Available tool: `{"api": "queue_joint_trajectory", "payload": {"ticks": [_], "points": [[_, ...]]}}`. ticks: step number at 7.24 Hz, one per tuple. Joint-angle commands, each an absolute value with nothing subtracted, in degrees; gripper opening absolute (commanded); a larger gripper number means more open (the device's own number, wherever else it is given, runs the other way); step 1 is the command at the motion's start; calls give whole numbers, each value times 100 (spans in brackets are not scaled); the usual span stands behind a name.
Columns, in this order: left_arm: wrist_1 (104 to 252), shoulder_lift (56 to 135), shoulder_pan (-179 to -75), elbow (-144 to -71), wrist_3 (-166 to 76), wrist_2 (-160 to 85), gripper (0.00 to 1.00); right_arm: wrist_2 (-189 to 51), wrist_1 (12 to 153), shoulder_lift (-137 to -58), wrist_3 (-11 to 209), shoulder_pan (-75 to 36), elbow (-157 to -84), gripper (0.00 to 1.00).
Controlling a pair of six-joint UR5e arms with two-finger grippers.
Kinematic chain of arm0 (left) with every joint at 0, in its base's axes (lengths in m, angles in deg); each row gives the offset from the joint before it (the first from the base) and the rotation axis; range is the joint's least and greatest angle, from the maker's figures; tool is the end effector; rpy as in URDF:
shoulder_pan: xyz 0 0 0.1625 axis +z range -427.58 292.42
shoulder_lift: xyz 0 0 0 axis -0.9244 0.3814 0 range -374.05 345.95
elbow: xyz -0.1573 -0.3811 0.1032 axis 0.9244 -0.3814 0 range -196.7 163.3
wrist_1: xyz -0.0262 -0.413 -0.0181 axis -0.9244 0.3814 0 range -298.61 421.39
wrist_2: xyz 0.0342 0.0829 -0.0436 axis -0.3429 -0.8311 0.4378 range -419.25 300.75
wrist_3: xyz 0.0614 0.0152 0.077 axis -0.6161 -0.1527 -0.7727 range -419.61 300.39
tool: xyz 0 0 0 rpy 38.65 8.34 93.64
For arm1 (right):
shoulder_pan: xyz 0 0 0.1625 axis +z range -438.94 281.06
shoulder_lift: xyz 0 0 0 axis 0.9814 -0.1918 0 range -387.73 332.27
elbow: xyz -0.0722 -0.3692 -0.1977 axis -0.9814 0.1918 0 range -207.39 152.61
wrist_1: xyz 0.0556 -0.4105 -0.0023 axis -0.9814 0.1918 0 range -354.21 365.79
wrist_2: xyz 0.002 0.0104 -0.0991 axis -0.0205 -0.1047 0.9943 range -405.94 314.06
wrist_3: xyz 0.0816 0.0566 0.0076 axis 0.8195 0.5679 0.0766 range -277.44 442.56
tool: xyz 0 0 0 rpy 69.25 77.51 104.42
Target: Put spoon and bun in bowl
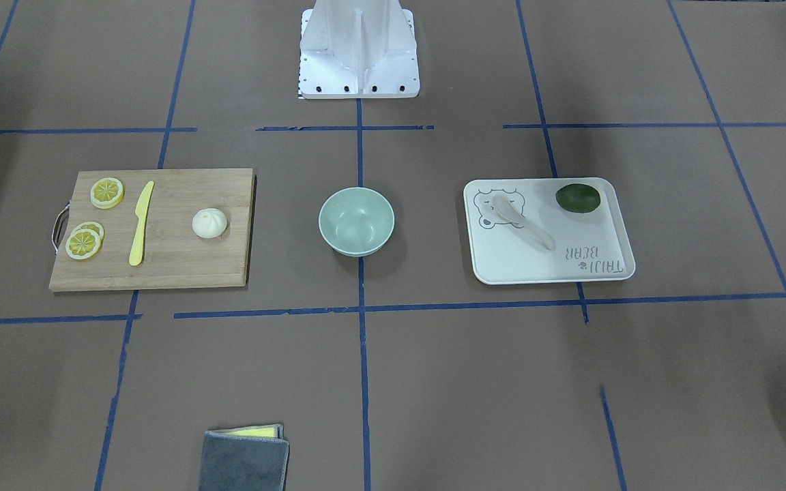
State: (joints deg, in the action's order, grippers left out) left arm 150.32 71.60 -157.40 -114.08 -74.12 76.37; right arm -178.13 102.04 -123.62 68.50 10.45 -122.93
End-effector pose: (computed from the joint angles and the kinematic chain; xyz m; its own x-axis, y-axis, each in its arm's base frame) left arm -0.0606 -0.4616 0.6318 0.6762 0.2762 -0.6830 -0.1783 0.9609 0.2120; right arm 0.0617 -0.4398 0.6725 0.7170 -0.1740 0.6751 0.1903 0.9804 0.0506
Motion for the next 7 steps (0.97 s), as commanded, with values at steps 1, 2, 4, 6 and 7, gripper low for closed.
{"api": "queue_joint_trajectory", "payload": {"ticks": [1, 2, 4, 6, 7], "points": [[15016, 7173, -15688, -11408, -7412, 7628, 100, -17813, 10203, -12362, 6841, 1044, -12293, 100], [15025, 7173, -15696, -11434, -7412, 7636, 100, -17813, 10203, -12344, 6841, 1044, -12337, 100], [15382, 7147, -15653, -11461, -7403, 7514, 100, -17813, 10194, -12161, 6832, 1027, -12512, 100], [15874, 7304, -15504, -11539, -7394, 7505, 100, -17822, 9452, -12010, 6963, 887, -12522, 100], [16391, 7339, -15398, -11549, -7368, 7505, 100, -17909, 8533, -12010, 7008, 764, -12504, 100]]}}
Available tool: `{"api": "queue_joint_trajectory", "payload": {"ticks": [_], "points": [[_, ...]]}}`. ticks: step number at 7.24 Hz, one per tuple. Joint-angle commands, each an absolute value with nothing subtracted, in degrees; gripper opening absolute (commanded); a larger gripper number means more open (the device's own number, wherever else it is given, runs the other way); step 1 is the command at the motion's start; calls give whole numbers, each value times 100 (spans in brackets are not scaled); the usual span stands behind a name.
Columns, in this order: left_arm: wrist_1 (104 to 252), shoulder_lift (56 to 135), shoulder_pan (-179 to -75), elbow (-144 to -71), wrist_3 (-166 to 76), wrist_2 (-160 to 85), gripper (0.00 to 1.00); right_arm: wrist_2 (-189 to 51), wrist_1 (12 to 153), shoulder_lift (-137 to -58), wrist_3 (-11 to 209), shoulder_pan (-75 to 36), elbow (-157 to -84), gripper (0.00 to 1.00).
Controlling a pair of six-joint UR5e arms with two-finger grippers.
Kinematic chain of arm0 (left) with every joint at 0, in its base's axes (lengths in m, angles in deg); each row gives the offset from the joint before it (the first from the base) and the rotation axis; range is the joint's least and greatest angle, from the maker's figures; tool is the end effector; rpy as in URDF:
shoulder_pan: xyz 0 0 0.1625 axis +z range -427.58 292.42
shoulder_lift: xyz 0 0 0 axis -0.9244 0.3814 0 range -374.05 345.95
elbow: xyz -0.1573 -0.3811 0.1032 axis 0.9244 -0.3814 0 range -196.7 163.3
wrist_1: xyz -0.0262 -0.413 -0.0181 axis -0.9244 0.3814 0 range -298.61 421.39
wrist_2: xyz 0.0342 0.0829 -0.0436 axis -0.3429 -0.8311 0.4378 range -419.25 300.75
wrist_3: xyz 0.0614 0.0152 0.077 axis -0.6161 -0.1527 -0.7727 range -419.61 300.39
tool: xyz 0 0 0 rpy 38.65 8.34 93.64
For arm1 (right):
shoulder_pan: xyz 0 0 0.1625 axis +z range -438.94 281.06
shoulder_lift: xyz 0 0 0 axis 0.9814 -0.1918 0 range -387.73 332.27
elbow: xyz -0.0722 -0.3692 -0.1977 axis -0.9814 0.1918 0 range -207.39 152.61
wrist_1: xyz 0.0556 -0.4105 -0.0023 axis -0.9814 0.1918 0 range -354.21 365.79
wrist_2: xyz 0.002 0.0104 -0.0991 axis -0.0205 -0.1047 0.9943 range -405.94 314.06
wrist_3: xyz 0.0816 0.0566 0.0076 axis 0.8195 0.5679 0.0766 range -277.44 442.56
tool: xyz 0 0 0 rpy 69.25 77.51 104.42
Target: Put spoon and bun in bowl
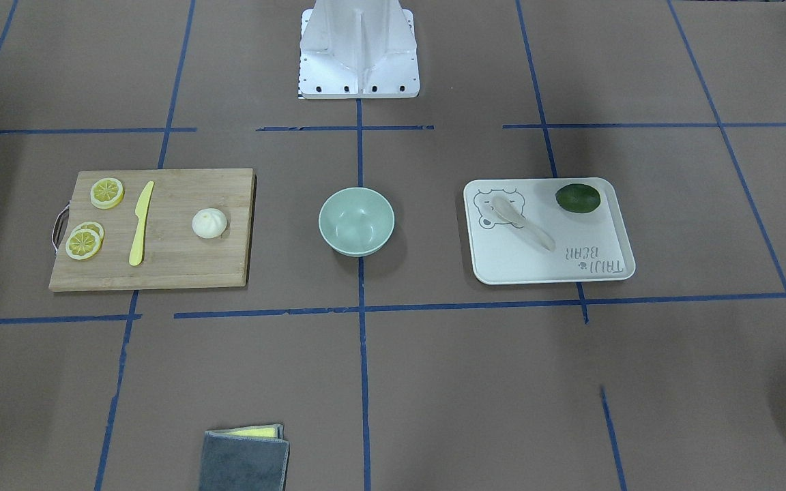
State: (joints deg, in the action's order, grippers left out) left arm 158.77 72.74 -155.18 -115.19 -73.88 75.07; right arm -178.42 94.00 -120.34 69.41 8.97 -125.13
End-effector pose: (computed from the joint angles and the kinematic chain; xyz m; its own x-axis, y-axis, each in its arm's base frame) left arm -0.0435 -0.4819 0.5985 0.6765 0.4176 -0.6066 -0.2143 0.8997 0.3804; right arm 0.0485 -0.4812 0.6130 0.7066 -0.3310 0.6254 0.2021 0.9414 0.2699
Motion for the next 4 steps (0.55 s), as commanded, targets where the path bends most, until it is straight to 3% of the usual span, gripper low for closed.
{"api": "queue_joint_trajectory", "payload": {"ticks": [1, 4], "points": [[16796, 7375, -15162, -11557, -7333, 7513, 100, -18023, 8028, -12028, 7078, 615, -12426, 100], [18481, 8129, -15073, -11488, -7098, 7557, 100, -18033, 7935, -11869, 7184, 376, -12425, 100]]}}
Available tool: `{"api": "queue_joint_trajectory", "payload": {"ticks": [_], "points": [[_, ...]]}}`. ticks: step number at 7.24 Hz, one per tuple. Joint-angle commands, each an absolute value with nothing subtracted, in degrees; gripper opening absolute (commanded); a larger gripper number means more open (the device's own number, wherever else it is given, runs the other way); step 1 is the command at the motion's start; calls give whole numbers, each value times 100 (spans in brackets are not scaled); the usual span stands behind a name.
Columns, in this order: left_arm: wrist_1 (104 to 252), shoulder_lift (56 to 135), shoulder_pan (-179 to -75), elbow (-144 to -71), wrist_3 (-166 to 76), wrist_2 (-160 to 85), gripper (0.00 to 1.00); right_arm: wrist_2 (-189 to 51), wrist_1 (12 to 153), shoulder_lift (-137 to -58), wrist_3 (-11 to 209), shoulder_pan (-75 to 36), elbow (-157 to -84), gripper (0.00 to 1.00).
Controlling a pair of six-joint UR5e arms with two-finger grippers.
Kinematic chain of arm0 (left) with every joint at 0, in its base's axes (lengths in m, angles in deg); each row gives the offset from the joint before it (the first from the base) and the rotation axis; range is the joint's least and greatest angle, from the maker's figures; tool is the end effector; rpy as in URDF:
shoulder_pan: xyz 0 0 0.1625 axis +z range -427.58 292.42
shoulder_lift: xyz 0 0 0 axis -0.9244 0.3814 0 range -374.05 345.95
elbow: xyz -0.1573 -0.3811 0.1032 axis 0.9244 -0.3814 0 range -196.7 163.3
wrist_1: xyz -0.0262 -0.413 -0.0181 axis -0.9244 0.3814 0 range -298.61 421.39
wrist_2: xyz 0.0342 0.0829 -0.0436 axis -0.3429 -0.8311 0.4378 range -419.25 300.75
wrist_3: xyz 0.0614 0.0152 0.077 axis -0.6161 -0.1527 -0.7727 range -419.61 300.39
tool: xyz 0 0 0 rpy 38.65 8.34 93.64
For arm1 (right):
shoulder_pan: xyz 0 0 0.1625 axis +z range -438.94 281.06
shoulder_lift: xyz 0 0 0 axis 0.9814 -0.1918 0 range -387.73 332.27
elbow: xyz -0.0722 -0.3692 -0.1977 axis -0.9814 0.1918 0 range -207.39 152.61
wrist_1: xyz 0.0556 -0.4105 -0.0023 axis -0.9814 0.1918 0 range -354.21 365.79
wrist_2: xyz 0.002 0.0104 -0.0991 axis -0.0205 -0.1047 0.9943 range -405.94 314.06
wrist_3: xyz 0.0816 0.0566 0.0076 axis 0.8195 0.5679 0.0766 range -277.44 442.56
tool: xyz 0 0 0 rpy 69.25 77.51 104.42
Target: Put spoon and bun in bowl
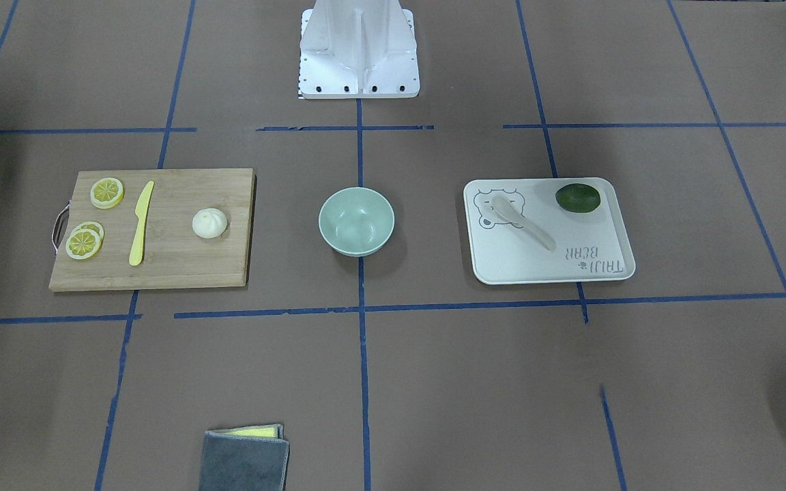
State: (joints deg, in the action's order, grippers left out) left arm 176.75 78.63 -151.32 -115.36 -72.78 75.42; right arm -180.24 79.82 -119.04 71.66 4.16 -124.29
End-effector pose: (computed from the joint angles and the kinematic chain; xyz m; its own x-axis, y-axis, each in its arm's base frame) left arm -0.0054 -0.5305 0.5072 0.6238 0.6638 -0.4127 -0.2358 0.6632 0.7103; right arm 0.0032 -0.5036 0.5789 0.6463 -0.5092 0.5683 0.2381 0.8422 0.4837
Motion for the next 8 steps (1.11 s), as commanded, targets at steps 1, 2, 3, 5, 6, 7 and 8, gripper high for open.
{"api": "queue_joint_trajectory", "payload": {"ticks": [1, 2, 3, 5, 6, 7, 8], "points": [[18662, 8244, -14611, -11574, -5860, 7531, 100, -18033, 7900, -11878, 7184, 376, -12416, 100], [18655, 8593, -14276, -11592, -4507, 7505, 100, -18033, 7874, -11887, 7193, 376, -12416, 100], [18655, 8753, -13933, -11601, -3615, 7487, 100, -18033, 7882, -11887, 7193, 376, -12390, 100], [18603, 8791, -12881, -12370, -2634, 6378, 100, -18033, 7874, -11896, 7184, 376, -12364, 100], [18585, 8790, -12362, -12366, -1725, 6275, 100, -18033, 7874, -11896, 7184, 376, -12372, 100], [18463, 8773, -11843, -12357, -716, 5543, 100, -18024, 7874, -11896, 7184, 376, -12355, 100], [18035, 8790, -11255, -12375, 478, 4744, 100, -18024, 7874, -11896, 7184, 376, -12337, 100]]}}
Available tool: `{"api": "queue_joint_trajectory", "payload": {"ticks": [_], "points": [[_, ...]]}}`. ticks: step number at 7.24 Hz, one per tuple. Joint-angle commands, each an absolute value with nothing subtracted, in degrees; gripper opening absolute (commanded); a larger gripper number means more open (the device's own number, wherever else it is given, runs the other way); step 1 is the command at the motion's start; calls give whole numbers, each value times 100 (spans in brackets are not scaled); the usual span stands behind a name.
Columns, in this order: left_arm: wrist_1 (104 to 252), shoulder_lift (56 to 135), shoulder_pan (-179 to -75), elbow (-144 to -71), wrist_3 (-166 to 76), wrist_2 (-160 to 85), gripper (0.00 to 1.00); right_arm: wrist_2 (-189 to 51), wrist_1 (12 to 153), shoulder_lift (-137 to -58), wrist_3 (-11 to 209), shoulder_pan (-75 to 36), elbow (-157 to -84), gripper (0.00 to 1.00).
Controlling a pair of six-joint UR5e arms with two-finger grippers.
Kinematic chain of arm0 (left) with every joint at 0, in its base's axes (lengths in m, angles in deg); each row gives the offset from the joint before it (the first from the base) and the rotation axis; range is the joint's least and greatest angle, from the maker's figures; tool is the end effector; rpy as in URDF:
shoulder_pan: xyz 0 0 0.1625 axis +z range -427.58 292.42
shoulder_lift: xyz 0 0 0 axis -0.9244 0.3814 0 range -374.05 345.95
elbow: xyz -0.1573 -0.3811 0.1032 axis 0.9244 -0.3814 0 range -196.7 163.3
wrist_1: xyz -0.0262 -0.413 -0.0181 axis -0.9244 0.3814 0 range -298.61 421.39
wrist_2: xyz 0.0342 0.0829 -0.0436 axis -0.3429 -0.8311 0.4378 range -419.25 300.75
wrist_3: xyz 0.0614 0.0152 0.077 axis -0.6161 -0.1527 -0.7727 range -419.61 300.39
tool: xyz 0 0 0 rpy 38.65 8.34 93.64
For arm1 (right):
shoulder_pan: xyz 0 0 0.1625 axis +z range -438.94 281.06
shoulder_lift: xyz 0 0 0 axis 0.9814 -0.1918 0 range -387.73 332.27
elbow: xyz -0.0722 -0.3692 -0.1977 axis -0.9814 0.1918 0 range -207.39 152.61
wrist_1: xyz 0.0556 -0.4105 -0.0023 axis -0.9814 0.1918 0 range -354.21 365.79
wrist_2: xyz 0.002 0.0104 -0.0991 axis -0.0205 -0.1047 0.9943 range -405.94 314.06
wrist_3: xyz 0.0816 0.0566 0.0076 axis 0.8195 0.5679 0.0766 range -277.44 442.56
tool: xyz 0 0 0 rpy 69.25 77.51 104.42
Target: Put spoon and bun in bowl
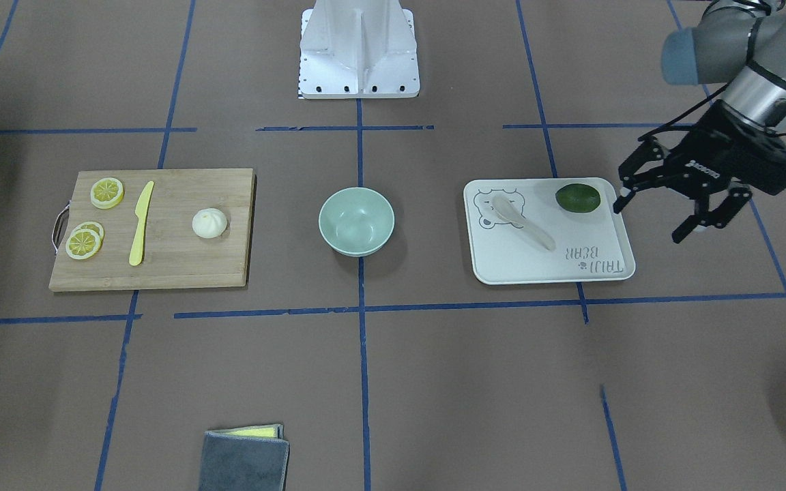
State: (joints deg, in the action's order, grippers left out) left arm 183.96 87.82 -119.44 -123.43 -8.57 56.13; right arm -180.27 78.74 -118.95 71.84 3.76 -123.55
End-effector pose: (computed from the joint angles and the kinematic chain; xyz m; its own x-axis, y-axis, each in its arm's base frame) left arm 0.2739 -0.4954 0.3468 0.5326 0.2416 -0.8111 0.1850 0.9020 0.3901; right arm -0.0005 -0.5049 0.5824 0.6426 -0.5153 0.5670 0.2415 0.8385 0.4885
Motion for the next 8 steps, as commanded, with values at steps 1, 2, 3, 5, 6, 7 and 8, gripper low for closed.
{"api": "queue_joint_trajectory", "payload": {"ticks": [1, 2, 3, 5, 6, 7, 8], "points": [[17979, 8816, -10588, -12349, 2299, 3936, 95, -18024, 7874, -11896, 7184, 376, -12337, 100], [17882, 8877, -10259, -12288, 3492, 3658, 79, -18024, 7874, -11896, 7184, 376, -12337, 100], [17473, 9008, -10160, -12278, 3913, 3612, 75, -18024, 7874, -11896, 7184, 376, -12337, 100], [16715, 9265, -9983, -12111, 4444, 3322, 67, -18024, 7874, -11887, 7184, 376, -12346, 100], [16582, 9247, -9983, -12068, 4366, 3312, 67, -18024, 7865, -11887, 7184, 376, -12346, 100], [16581, 9212, -9983, -11989, 4227, 3312, 67, -18024, 7865, -11887, 7184, 376, -12355, 100], [16589, 9203, -9983, -11875, 4164, 3295, 67, -18024, 7865, -11878, 7184, 376, -12355, 100]]}}
